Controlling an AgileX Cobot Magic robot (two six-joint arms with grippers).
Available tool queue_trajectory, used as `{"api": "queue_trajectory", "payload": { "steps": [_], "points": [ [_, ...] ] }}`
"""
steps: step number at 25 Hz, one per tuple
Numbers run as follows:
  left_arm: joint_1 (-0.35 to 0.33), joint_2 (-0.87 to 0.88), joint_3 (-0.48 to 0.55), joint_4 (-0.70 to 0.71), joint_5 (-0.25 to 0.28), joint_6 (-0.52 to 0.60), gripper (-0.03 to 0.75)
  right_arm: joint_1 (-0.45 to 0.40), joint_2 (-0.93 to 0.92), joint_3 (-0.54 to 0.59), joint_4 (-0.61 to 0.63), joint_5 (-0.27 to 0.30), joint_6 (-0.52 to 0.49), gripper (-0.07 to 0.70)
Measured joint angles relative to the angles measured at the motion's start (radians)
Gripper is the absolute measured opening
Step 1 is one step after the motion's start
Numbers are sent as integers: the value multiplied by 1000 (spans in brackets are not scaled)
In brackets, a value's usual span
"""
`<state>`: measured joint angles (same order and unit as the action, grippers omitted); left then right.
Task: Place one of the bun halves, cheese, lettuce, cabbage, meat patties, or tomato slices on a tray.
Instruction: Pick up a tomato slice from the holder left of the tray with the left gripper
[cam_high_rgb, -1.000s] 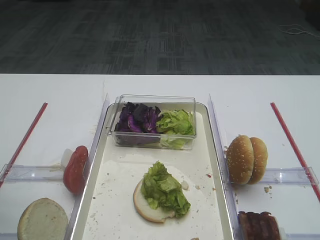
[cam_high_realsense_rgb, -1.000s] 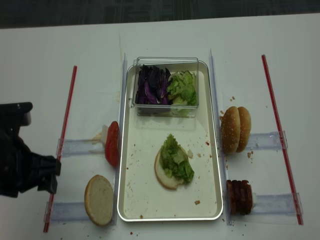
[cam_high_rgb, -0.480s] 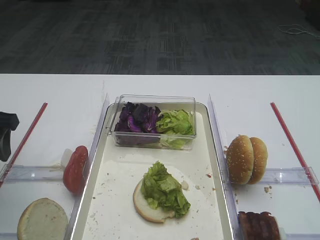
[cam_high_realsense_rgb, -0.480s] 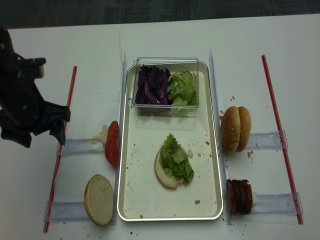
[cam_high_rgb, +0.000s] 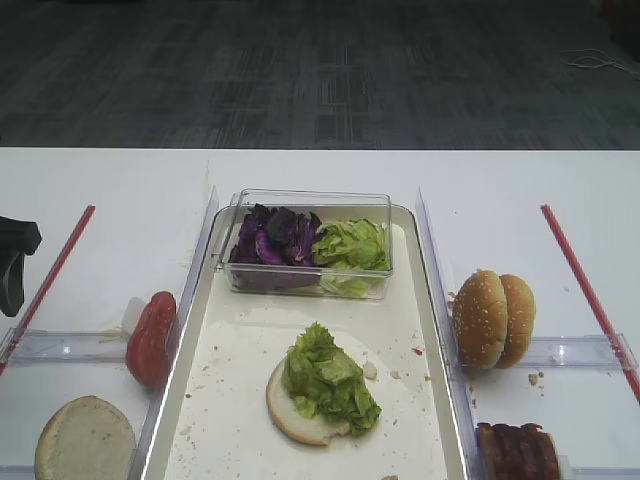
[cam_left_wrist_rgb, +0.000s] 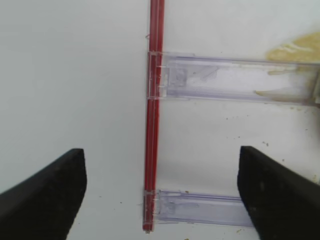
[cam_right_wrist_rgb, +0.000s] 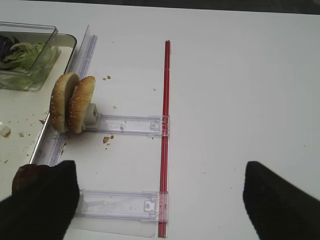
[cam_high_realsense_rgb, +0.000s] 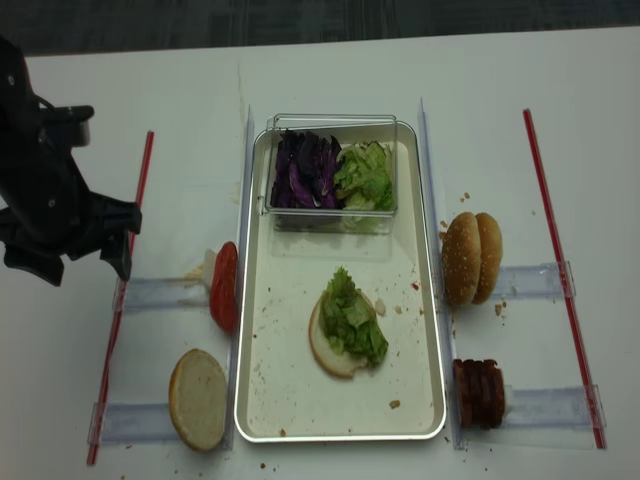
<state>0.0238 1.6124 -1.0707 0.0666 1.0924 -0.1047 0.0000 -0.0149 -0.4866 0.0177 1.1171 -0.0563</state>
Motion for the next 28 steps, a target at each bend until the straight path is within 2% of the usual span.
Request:
{"api": "queue_trajectory", "payload": {
  "steps": [6,9,14,20,24,28],
  "points": [
    [0,0,0,-22,0,0,599,0,0,0,0,0,-2,689],
    [-33,0,0,-24,0,0,599,0,0,0,0,0,-2,689],
    [-158,0,0,-24,-15,-63,599,0,0,0,0,0,-2,689],
    [-346,0,0,-29,-56,-192,600,0,0,0,0,2,-4,689],
    [-442,0,0,-29,-81,-269,600,0,0,0,0,2,-4,689],
    [-510,0,0,-29,-119,-324,600,0,0,0,0,2,-4,689]
  ]
}}
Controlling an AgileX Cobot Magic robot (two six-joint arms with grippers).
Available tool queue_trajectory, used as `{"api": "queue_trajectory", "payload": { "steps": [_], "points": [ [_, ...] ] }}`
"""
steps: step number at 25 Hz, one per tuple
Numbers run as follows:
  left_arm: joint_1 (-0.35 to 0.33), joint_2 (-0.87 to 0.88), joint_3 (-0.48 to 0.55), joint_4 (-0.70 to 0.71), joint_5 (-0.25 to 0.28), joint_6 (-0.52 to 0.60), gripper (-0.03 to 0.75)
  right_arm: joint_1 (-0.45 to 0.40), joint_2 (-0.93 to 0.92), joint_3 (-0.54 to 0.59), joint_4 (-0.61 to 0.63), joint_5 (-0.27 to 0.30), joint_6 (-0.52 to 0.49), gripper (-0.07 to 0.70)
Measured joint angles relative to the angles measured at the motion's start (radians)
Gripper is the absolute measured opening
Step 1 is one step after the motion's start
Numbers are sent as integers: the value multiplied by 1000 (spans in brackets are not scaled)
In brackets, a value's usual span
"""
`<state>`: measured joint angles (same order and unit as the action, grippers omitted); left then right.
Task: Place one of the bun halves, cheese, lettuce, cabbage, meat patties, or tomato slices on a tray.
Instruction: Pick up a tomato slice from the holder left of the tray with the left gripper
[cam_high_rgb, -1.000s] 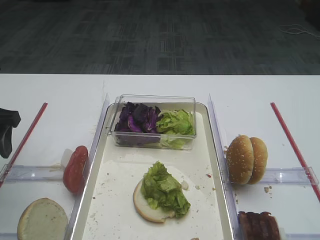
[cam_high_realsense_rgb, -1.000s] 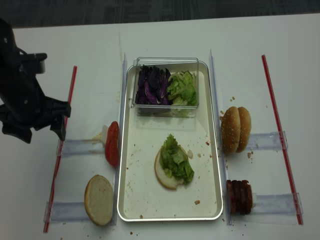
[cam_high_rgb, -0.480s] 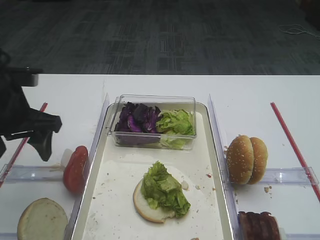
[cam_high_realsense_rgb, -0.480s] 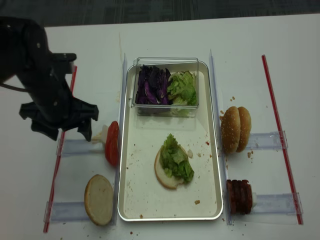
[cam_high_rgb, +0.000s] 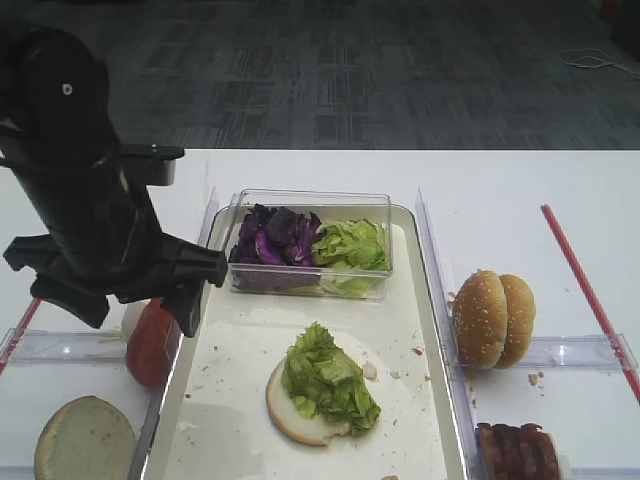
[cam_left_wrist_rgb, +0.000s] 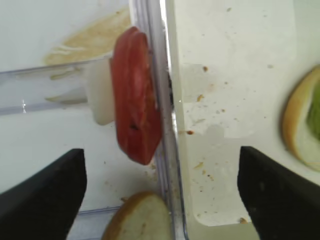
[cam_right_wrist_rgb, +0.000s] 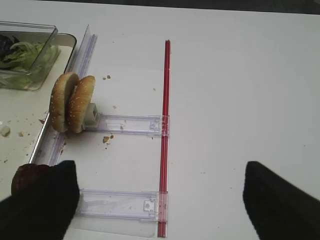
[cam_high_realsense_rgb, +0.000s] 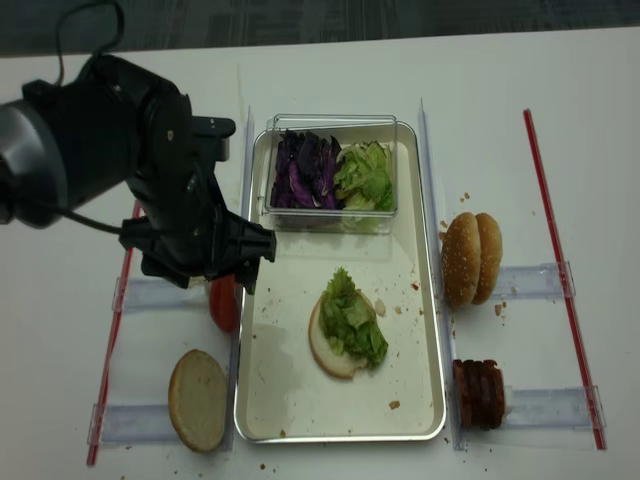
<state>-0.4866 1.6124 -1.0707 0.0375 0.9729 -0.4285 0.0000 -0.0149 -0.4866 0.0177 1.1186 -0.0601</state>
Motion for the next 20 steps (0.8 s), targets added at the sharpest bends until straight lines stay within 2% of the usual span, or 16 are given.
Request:
{"api": "queue_trajectory", "payload": {
  "steps": [3,8,13,20],
  "points": [
    [-20,0,0,0,-26,-19,600,0,0,0,0,0,0,689],
    [-20,0,0,2,-58,-26,599,0,0,0,0,0,0,689],
    [-20,0,0,6,-112,-20,600,0,0,0,0,0,0,689],
    [-20,56,0,12,-127,6,600,0,0,0,0,0,0,689]
  ]
}}
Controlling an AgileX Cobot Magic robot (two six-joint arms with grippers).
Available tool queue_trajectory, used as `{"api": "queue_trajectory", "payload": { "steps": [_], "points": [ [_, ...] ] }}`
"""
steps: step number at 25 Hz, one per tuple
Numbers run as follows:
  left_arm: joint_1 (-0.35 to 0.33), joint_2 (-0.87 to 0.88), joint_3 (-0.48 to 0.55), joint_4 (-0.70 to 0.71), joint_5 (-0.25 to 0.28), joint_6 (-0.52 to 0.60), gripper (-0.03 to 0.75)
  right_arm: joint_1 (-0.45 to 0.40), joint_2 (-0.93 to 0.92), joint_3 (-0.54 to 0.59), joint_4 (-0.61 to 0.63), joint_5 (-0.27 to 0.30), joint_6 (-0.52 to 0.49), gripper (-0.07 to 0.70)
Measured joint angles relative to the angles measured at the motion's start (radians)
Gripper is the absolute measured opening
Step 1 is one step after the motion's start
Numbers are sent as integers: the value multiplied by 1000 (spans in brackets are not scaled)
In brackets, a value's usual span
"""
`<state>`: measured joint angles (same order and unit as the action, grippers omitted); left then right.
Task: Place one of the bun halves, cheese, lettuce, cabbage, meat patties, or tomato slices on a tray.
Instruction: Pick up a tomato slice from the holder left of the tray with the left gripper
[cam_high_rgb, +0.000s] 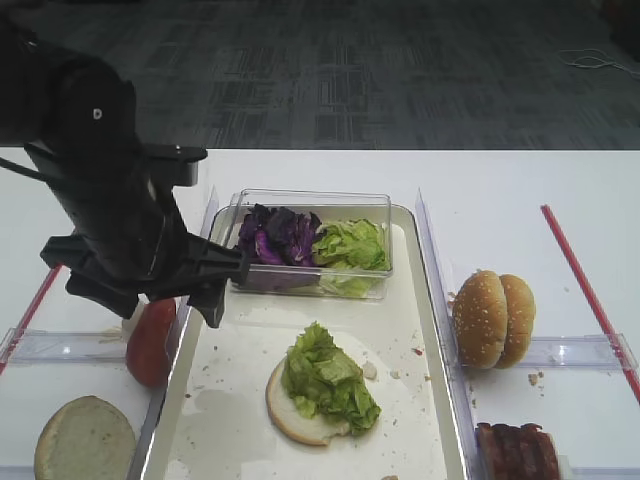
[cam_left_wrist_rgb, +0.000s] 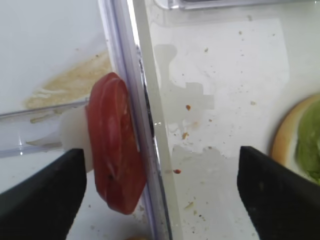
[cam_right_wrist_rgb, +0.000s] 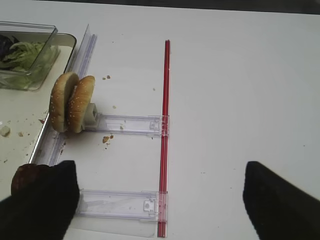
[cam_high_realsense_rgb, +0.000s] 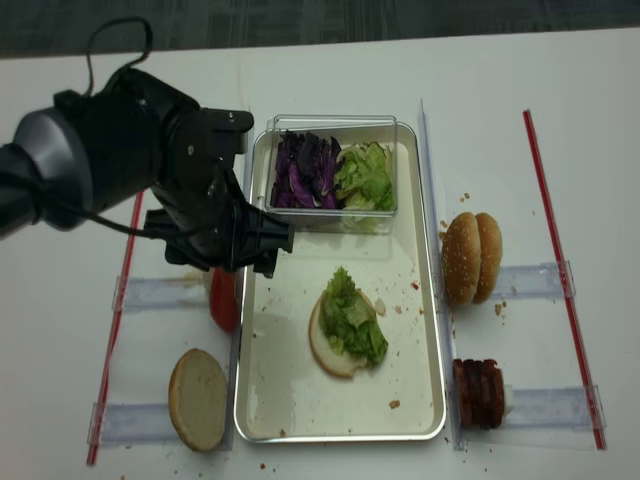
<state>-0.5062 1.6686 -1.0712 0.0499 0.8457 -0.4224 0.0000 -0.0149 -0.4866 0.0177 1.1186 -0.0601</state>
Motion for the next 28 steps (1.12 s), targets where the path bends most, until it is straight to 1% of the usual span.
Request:
{"api": "queue_trajectory", "payload": {
  "steps": [8,19,28],
  "points": [
    [0,37,0,-5,-9,30,599,0,0,0,0,0,0,689],
    [0,37,0,-35,-14,83,599,0,0,0,0,0,0,689],
    [0,76,-2,-50,-16,97,599,0,0,0,0,0,0,689]
  ]
}}
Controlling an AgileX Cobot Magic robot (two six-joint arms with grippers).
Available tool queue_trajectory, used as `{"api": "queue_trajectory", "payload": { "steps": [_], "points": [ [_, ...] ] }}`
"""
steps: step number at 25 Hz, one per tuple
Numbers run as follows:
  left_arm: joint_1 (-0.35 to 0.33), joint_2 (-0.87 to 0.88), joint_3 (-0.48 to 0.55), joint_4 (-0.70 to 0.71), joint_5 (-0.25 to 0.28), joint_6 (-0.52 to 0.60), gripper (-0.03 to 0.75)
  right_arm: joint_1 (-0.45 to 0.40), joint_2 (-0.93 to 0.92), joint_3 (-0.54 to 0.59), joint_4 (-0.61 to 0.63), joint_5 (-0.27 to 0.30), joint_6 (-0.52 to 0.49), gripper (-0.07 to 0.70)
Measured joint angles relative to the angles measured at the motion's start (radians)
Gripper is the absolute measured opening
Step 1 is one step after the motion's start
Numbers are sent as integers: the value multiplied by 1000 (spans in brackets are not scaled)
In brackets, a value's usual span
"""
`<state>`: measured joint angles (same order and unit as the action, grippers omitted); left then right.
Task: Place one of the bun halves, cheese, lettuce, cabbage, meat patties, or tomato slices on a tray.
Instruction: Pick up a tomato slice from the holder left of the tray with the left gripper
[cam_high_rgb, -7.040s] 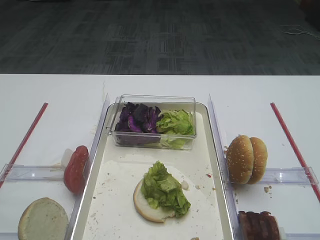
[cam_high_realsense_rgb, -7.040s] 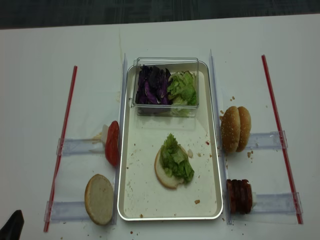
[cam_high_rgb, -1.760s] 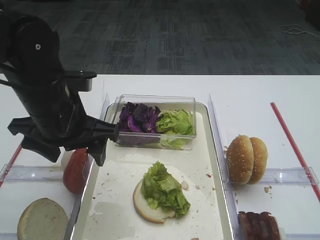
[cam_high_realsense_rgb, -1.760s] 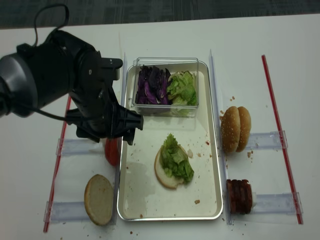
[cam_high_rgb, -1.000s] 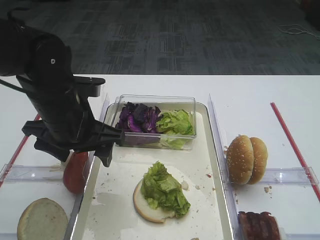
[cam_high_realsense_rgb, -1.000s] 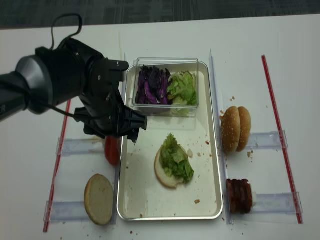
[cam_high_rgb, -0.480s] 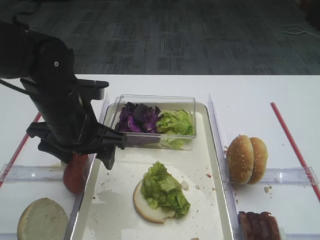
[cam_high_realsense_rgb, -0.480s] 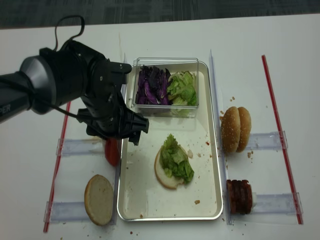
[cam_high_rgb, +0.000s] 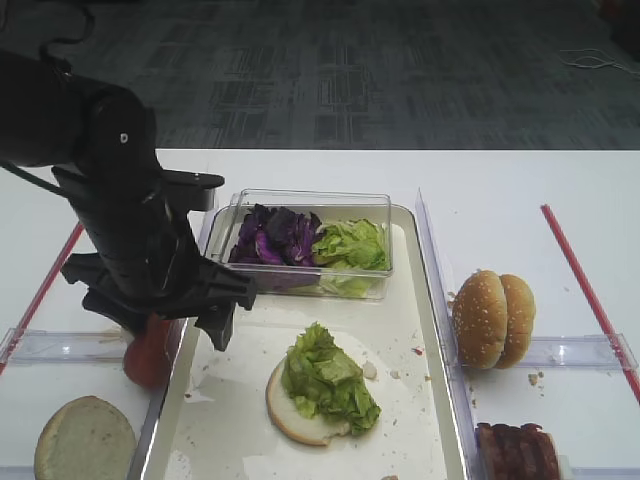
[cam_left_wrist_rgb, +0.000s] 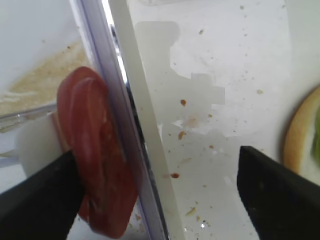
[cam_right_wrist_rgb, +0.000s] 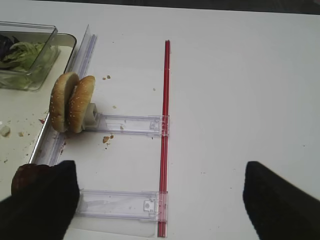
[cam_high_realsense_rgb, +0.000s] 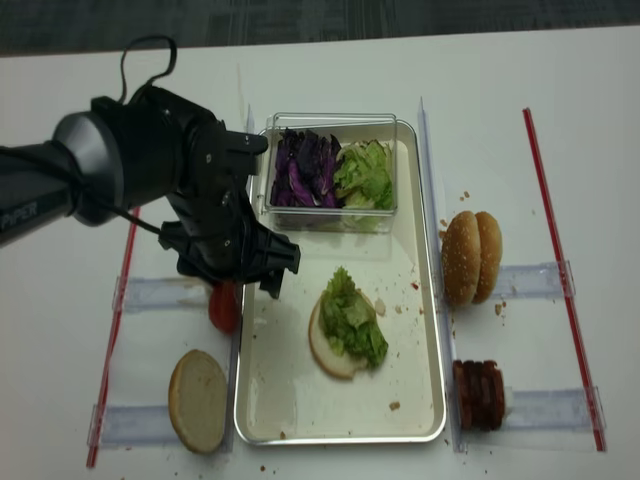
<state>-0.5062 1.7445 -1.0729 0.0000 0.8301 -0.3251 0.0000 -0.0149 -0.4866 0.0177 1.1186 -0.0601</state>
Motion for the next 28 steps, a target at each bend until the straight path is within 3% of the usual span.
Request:
{"api": "queue_trajectory", "payload": {
  "steps": [5,17,28],
  "points": [
    [0,7,-2,0,6,2,577,0,0,0,0,0,0,689],
    [0,7,-2,51,28,2,375,0,0,0,0,-2,4,689],
    [0,7,-2,117,46,-34,256,0,0,0,0,-2,4,689]
  ]
}}
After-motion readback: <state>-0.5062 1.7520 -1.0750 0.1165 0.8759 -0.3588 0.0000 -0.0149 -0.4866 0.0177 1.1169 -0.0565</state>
